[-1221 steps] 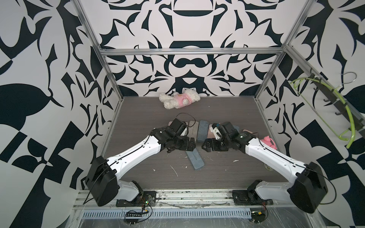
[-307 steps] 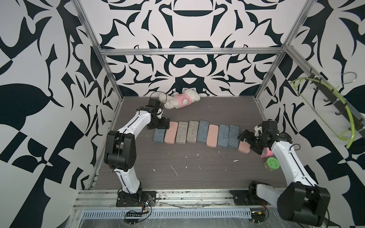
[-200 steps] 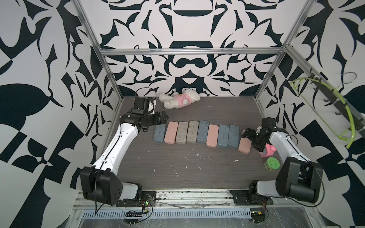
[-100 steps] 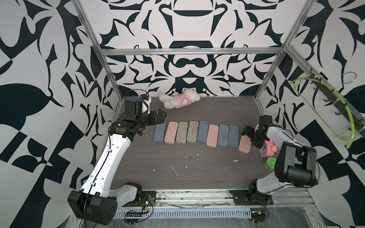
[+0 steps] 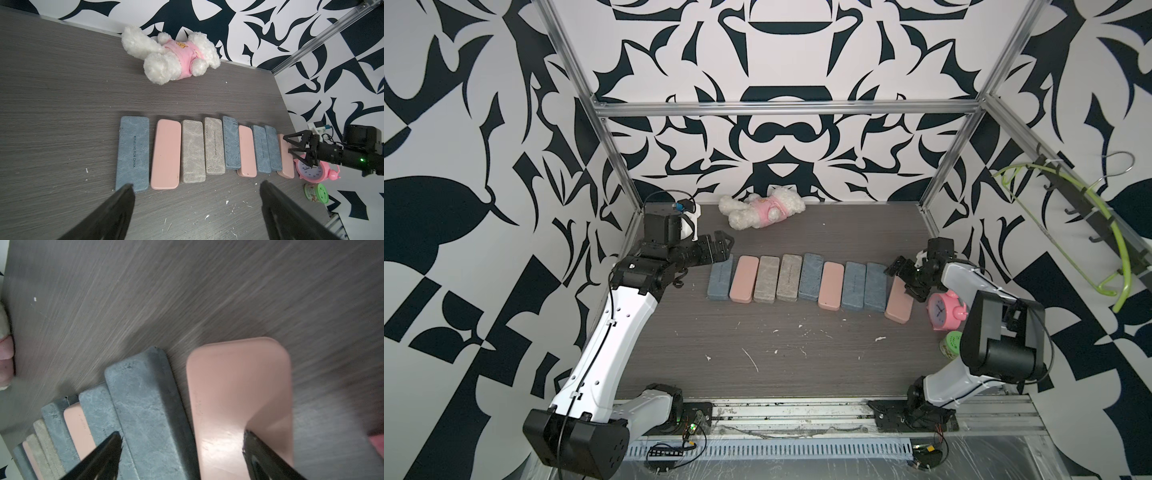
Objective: Close the glasses case
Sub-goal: Adjust the glasses case at the center of the board.
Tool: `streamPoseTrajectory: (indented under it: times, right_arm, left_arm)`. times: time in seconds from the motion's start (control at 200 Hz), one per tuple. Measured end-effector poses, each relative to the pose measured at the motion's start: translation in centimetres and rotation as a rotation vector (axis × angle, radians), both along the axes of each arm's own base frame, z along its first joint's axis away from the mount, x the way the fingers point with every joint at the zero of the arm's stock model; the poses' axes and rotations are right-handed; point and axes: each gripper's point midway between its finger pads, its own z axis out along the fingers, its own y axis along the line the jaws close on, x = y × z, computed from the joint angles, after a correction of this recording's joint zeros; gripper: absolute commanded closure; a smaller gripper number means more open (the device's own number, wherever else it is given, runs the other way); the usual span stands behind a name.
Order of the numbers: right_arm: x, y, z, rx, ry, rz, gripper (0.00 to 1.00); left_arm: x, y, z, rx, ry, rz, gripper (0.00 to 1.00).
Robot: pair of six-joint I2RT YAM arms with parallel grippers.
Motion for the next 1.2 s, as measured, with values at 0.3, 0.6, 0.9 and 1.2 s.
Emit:
streamPoseTrajectory:
  times: [0.3,0.6,0.9,1.2]
  right_arm:
    - [-0.7,-1.0,0.9,-0.094,0.046,0.0,0.07]
    - [-2.0,-2.8,0.5,-0.19,0.109,-0.027,0.07]
    - [-1.7,-2.8,-1.1,-0.178,0.121,-0.022,0.07]
    - [-1.5,-2.6,-2.3,-0.16,0.12,-0.02,0.07]
  left_arm:
    - [-0.4,0.3,0.1,0.007,-0.003,0.01,0.01]
    - [-0.4,0.3,0.1,0.007,0.0,0.01,0.01]
    - [-0.4,0.3,0.0,0.008,0.002,0.01,0.01]
    - [-0.6,0.4,-0.7,0.012,0.018,0.01,0.01]
